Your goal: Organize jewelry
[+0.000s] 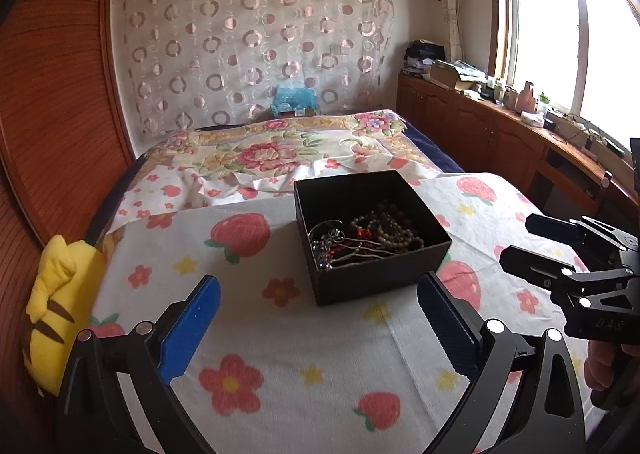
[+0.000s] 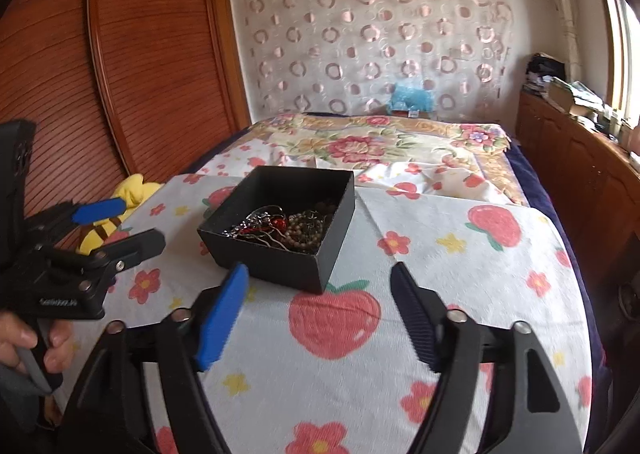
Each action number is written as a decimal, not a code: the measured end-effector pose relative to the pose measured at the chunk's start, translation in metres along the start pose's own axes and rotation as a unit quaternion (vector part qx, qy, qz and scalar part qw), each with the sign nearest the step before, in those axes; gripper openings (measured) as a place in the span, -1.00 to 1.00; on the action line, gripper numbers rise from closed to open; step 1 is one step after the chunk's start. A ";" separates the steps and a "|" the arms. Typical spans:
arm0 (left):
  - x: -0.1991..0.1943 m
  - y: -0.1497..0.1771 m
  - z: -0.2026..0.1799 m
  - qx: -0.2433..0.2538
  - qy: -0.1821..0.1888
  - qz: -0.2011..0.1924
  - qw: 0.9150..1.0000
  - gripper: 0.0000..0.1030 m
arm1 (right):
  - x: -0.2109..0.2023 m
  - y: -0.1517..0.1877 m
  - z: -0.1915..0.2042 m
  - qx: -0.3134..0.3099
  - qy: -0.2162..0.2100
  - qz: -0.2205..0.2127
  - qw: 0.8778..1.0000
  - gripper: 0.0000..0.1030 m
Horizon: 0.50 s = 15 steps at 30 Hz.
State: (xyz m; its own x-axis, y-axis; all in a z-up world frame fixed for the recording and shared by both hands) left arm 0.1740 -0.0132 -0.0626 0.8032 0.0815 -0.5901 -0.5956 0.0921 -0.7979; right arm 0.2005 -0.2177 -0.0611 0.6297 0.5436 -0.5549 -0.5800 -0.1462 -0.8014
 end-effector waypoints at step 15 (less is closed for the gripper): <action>-0.078 -0.007 0.007 -0.017 -0.010 -0.057 0.998 0.85 | -0.078 -0.022 0.024 -0.005 0.037 -0.096 0.995 0.95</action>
State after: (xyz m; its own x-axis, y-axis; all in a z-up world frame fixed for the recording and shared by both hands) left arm 0.1151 -0.0131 -0.0101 0.8652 0.0913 -0.4931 -0.4995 0.0690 -0.8636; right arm 0.1519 -0.2370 0.0046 0.7651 0.4998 -0.4059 -0.4405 -0.0533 -0.8961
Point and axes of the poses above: each gripper's, at about its wrist camera, not at the fingertips, and x roughly the way its jaws point, z to its left, y to its underside, the point moved 7 cm from there along x, roughly the way its jaws point, and after that the axes turned 11 degrees about -y, right-handed, at the moved point
